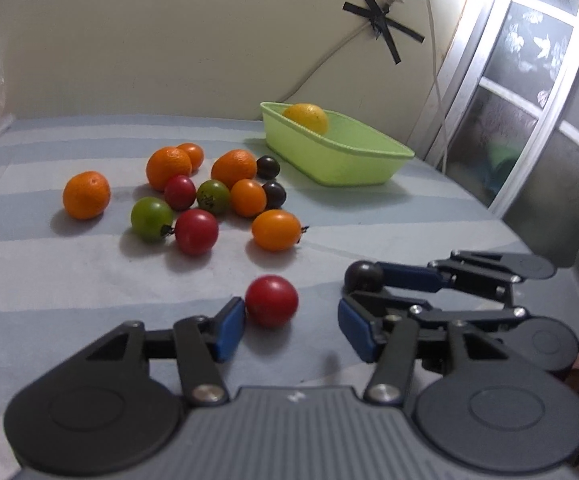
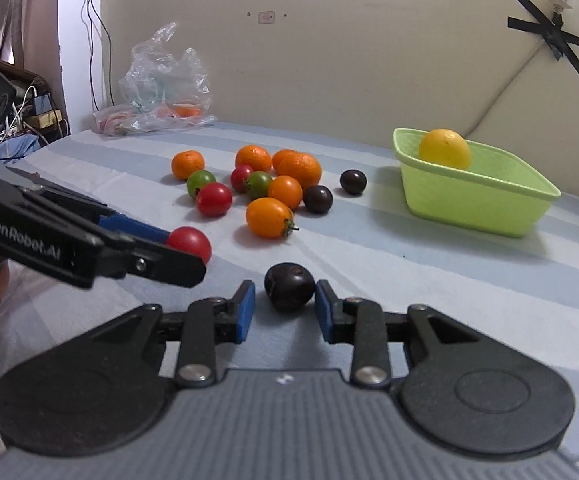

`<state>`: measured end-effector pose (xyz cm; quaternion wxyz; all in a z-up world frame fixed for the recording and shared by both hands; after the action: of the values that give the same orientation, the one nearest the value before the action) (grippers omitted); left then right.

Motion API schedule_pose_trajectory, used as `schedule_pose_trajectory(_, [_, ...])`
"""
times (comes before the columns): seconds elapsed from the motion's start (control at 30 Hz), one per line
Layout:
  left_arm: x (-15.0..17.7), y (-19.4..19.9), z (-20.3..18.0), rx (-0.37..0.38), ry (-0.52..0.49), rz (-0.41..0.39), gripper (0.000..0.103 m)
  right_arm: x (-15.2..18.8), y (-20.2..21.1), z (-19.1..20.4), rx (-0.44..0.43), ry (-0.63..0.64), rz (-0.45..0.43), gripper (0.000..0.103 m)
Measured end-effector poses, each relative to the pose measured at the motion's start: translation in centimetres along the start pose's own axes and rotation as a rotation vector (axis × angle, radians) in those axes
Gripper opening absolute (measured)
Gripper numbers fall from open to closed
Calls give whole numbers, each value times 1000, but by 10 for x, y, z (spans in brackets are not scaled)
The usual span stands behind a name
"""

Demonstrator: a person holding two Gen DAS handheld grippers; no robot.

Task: Organize fruits
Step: 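Grasp a dark plum with the right gripper while the left gripper grasps a red tomato, then lower both held fruits into the green basket and open both grippers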

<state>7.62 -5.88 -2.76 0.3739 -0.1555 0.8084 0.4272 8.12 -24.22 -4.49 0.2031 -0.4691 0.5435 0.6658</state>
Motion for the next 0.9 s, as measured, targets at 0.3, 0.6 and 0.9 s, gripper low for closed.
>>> schedule_pose_trajectory(0.3, [-12,-4,-5,12,17,5,29,3,3,-16,-52,-61,-19,28])
schedule_pose_trajectory(0.6, [-107,-53,-34,132,-75,-68,29,-38,11,-88,106,-130,-219,28])
schedule_pose_trajectory(0.9, [-163,-151,-33,119,-86,-35,29,-58,-39,-147,226,-137,-175,29])
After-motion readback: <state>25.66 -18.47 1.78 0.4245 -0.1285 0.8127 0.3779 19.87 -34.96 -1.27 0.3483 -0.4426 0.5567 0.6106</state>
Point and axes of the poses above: each gripper's, at about its wrist camera, not at the fingertips, and y roughly against the way its jaws point, z to its left, x to its underside, the point moved 3 cm from there along -y, roughly the way its jaws point, and after that the axes turned 7 degrees about x, right-handed, at the moved point
